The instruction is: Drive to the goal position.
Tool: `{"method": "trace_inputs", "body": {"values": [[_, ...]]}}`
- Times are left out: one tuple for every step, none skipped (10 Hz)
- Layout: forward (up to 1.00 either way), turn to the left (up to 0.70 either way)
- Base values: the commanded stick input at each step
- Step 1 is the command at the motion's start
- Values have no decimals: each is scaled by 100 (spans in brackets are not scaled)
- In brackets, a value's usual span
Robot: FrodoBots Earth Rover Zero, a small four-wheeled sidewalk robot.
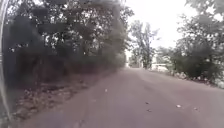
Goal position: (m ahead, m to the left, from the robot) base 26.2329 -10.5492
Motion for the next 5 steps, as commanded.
{"method": "trace_inputs", "body": {"values": [[70, -6], [70, 0], [70, 0], [70, 0], [70, 0]]}}
